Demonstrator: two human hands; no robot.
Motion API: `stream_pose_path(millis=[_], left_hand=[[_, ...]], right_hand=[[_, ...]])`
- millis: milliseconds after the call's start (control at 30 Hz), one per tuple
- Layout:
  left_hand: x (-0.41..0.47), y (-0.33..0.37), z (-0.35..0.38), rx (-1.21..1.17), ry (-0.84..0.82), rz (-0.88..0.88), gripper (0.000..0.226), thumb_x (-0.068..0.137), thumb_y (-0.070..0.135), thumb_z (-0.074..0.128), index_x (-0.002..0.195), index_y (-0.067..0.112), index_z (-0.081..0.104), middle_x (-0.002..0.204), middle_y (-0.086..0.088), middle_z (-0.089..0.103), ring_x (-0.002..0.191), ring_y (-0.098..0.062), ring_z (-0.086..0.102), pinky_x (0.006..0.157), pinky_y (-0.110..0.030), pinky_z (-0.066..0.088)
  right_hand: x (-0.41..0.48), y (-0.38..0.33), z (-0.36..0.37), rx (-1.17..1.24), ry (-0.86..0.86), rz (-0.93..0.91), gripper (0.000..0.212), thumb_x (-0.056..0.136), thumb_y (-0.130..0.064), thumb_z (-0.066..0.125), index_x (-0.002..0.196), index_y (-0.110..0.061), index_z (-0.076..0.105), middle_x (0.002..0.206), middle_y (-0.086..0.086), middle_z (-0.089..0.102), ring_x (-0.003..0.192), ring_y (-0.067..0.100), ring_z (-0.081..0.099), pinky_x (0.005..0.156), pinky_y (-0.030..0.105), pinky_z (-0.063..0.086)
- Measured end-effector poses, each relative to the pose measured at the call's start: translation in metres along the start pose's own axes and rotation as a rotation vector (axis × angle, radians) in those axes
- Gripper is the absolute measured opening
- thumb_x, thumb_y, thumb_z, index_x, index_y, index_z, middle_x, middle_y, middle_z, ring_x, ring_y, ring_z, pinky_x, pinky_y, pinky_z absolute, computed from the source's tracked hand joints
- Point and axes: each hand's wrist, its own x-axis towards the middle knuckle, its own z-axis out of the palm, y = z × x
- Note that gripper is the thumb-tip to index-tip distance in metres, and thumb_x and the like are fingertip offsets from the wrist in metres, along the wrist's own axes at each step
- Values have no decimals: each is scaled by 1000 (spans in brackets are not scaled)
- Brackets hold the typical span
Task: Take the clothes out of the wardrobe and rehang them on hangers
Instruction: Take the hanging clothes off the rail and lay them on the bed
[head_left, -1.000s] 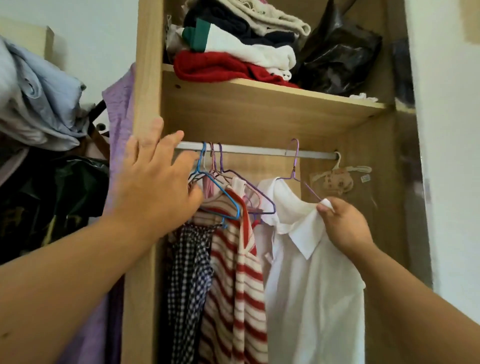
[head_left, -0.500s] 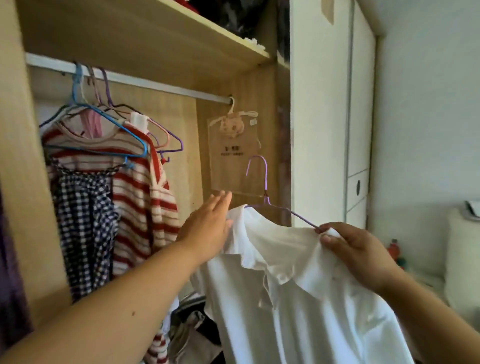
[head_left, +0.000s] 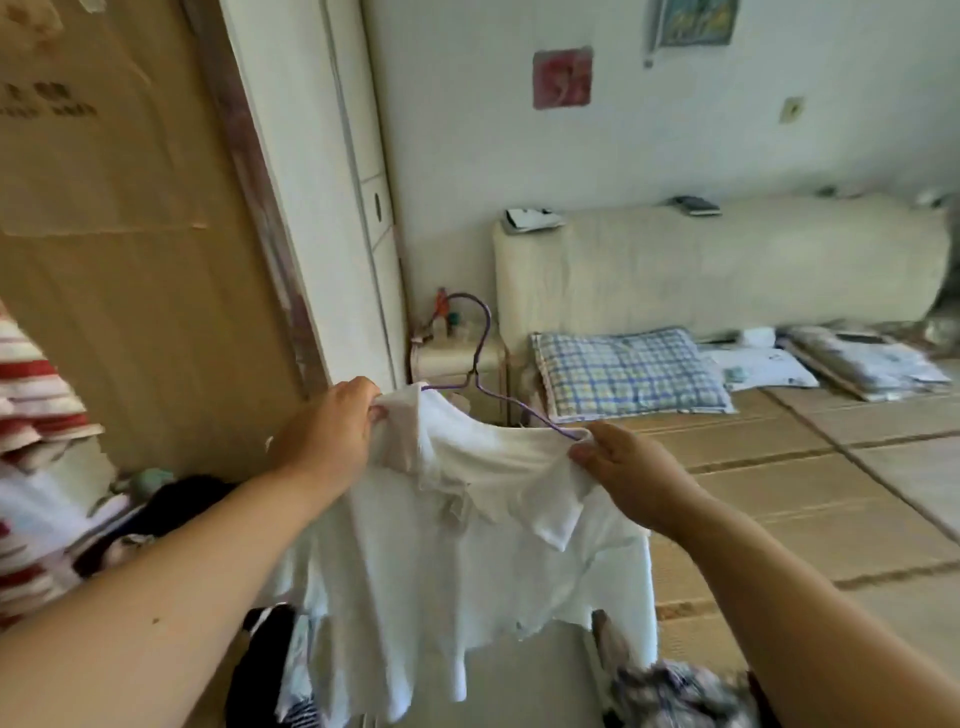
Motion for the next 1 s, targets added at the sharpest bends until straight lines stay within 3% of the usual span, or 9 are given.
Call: stream_pose_path(millis=[67, 167, 267, 400, 500, 633, 800, 900, 1000], left_hand=[[-8, 24, 22, -14, -51, 78, 32, 82, 50, 31, 86, 22, 46, 84, -15, 62, 78, -42, 61, 64, -49, 50], [-27, 84, 37, -34, -112, 170, 25, 93, 41, 42, 94, 18, 53, 98, -15, 63, 88, -42, 61, 67, -45, 49], [-41, 138, 62, -47, -175, 248, 25, 98, 33, 42, 101, 12, 55, 114, -14, 60, 98, -39, 59, 71, -42, 43], [-53, 218, 102, -202, -284, 369, 25, 97, 31, 36, 94, 14, 54, 104, -15, 61, 93, -40, 60, 74, -47, 48], [-64, 286, 135, -253, -376, 467, 20, 98, 30, 38, 95, 17, 52, 104, -13, 60, 94, -38, 58, 76, -46, 47], [-85, 380, 175, -250, -473, 591, 20, 99, 29, 37, 94, 16, 50, 102, -12, 58, 90, -36, 56, 66, -38, 38], [-112, 477, 237, -213, -644, 629, 18, 99, 26, 33, 92, 18, 48, 100, -8, 57, 78, -26, 47, 64, -34, 32], [-126, 511, 281, -145, -746, 611, 18, 98, 27, 31, 91, 20, 47, 104, -6, 57, 81, -27, 49, 65, -35, 34], [-136, 535, 323, -55, -826, 575, 17, 95, 27, 30, 84, 23, 42, 103, -5, 58, 86, -30, 55, 64, -36, 34]], right_hand=[[-40, 24, -5, 13, -2, 94, 12, 95, -32, 51, 83, -29, 55, 83, -3, 59, 82, 22, 54, 63, 29, 35], [-96, 62, -19, 20, 20, 245, 16, 94, -32, 52, 98, -19, 61, 89, 3, 63, 83, 24, 58, 68, 32, 41], [-148, 98, -38, 50, 59, 378, 18, 94, -32, 52, 106, -24, 63, 93, 3, 66, 88, 25, 62, 76, 33, 47], [-217, 137, -77, 40, 152, 577, 23, 94, -35, 52, 114, -28, 60, 102, 3, 64, 97, 23, 60, 82, 30, 44], [-267, 171, -106, 61, 213, 688, 16, 94, -36, 52, 107, -32, 61, 102, 1, 65, 93, 19, 61, 83, 30, 47], [-327, 225, -134, 110, 333, 855, 24, 93, -35, 54, 115, -30, 62, 107, 2, 67, 96, 21, 63, 87, 34, 51], [-376, 308, -152, 183, 357, 993, 13, 96, -34, 50, 105, -36, 59, 97, -1, 63, 81, 14, 60, 63, 25, 47], [-386, 358, -153, 216, 342, 1044, 13, 96, -35, 49, 103, -37, 59, 96, 0, 63, 80, 13, 58, 59, 23, 44], [-384, 411, -148, 207, 296, 1090, 16, 96, -33, 49, 100, -26, 62, 91, 3, 64, 77, 12, 56, 61, 25, 43]])
